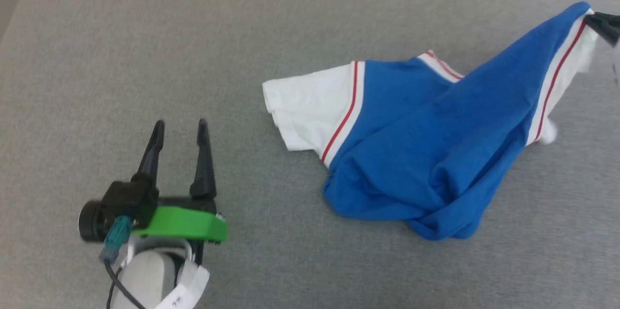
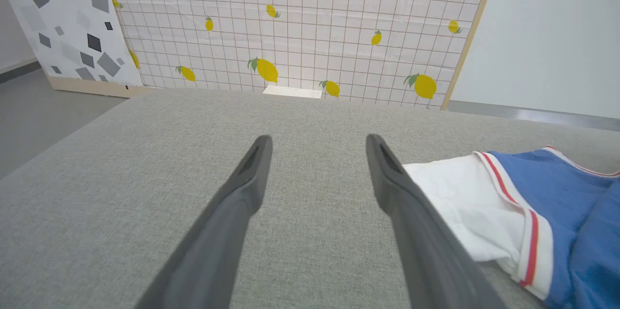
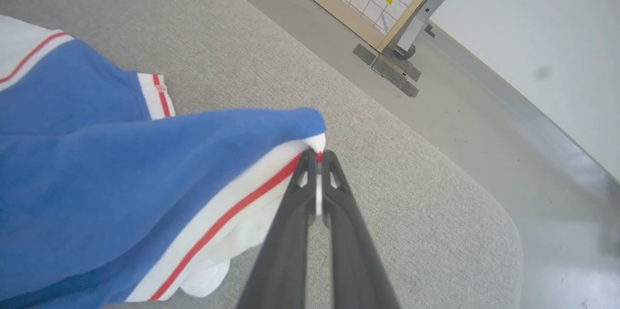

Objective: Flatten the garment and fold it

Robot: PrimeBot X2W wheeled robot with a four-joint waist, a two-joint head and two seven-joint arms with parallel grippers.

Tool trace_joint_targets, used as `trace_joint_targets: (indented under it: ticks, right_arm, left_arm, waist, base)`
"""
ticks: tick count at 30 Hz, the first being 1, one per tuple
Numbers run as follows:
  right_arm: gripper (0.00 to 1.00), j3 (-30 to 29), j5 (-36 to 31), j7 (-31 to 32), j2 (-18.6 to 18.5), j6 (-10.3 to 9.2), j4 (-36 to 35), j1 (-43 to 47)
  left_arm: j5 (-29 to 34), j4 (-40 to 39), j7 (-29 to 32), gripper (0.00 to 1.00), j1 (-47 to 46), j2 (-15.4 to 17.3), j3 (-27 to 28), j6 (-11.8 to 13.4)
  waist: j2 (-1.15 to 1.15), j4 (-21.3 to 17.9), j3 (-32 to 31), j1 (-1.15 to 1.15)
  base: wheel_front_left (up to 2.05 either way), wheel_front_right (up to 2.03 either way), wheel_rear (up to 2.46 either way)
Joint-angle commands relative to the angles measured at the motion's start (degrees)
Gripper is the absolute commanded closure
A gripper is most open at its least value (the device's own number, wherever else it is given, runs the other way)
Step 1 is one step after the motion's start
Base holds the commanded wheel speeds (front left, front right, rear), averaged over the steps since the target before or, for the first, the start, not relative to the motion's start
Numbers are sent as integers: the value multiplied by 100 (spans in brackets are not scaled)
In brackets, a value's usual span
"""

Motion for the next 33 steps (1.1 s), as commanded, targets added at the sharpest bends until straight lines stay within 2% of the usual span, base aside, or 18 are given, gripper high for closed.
trace_joint_targets:
  ticks: [1, 5, 6, 11, 16, 17, 18, 19, 21, 22, 24, 29, 33]
  right_arm:
    - [100, 28, -120, 9, 196, -12, 296, -132]
    - [100, 163, -352, -111, 666, -12, 1179, -177]
    - [100, 186, -347, -273, 894, -12, 1545, -117]
    - [100, 474, -328, -679, 1232, -12, 2043, 61]
    - [100, 752, -251, -1150, 1393, -12, 2303, 76]
    - [65, 779, -260, -1282, 1402, -12, 2338, 57]
    - [8, 787, -273, -1495, 1413, -12, 2394, 37]
    - [0, 783, -281, -1684, 1417, -12, 2431, 29]
    - [0, 780, -293, -2095, 1445, -12, 2479, 61]
    - [0, 724, -364, -2792, 1439, -12, 2493, 143]
    - [0, 637, -446, -3203, 1431, -12, 2531, 224]
    - [0, 164, -651, -3543, 1453, -12, 2414, 564]
    - [0, -864, -1066, -3564, 1374, -12, 1883, 1005]
  left_arm:
    - [-51, -30, -20, 0, -186, -26, -49, 60]
    - [-121, -57, -20, 0, -381, -26, -165, 119]
    - [-140, -62, -20, 0, -452, -26, -200, 140]
    - [-120, -78, -20, 0, -527, -26, -216, 186]
    - [19, 11, -20, 0, -476, -27, -70, 142]
    - [44, 34, -20, 0, -461, -27, -44, 125]
    - [79, 67, -20, 0, -444, -27, -12, 98]
    - [111, 90, -20, 0, -434, -27, 12, 73]
    - [188, 140, -20, 0, -398, -27, 85, 19]
    - [310, 211, -20, 0, -305, -3, 237, -57]
    - [377, 262, -20, 0, -253, 42, 322, -103]
    - [506, 350, -20, 0, -183, 190, 481, -187]
    - [565, 432, -21, 0, -192, 281, 516, -255]
  waist:
    - [0, 342, 475, 0]
    - [0, 546, 787, 0]
    - [0, 624, 880, 0]
    - [0, 703, 934, 0]
    - [0, 528, 676, 0]
    - [0, 485, 608, 0]
    - [0, 430, 500, 0]
    - [0, 389, 413, 0]
    - [0, 279, 196, 0]
    - [0, 69, -133, 0]
    - [0, -60, -312, 0]
    - [0, -380, -648, 0]
    - [0, -566, -826, 0]
  base:
    - [0, 0, 0]
    - [0, 0, 0]
    - [0, 0, 0]
    - [0, 0, 0]
    - [0, 0, 0]
    - [0, 0, 0]
    - [0, 0, 0]
    - [0, 0, 0]
    - [0, 0, 0]
    - [0, 0, 0]
    - [0, 0, 0]
    - [0, 0, 0]
    - [0, 0, 0]
